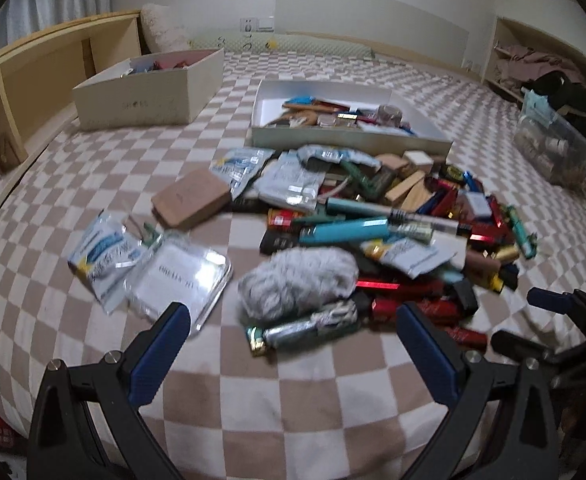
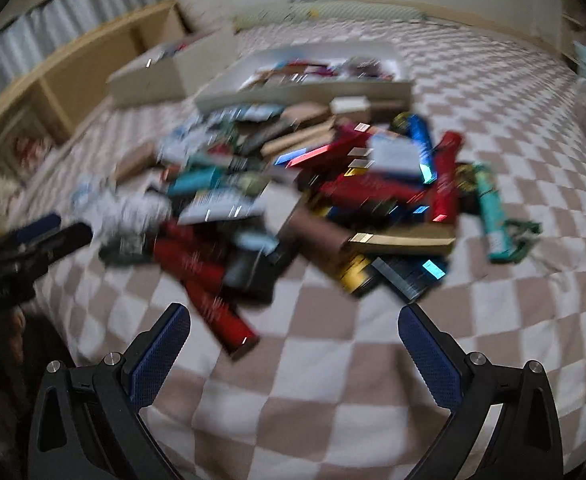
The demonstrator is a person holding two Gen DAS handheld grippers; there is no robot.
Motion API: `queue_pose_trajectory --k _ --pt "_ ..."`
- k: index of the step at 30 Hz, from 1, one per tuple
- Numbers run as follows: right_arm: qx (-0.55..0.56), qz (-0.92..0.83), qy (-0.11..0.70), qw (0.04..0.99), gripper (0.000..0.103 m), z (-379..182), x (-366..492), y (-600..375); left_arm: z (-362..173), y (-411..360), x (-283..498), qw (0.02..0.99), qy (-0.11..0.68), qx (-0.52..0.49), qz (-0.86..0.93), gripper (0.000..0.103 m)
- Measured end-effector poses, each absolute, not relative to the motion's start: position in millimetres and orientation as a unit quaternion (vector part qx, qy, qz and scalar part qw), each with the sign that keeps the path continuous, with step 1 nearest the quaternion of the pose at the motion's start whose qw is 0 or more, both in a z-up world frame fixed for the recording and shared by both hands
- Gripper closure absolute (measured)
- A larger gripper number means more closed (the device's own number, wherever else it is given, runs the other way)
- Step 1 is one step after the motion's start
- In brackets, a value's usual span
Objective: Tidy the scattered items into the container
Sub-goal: 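Move the right tool to the red First Look lighter while the left tool approaches the white yarn ball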
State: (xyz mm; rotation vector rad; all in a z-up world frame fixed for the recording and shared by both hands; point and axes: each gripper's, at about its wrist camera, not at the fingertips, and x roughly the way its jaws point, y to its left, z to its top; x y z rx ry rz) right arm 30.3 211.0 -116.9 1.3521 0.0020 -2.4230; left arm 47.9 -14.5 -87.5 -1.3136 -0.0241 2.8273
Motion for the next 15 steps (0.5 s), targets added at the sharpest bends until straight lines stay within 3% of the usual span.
queue_pose_trajectory --k 10,15 --pt "0.48 -0.859 0.049 0.174 0.0 -139 33 195 -109 -19 57 0.016 -0.027 -0.434 0.9 0.002" --pt "0.475 -0.868 0.025 0.142 0.0 -139 25 218 -114 -21 55 0.012 -0.028 -0.437 0.899 0.002"
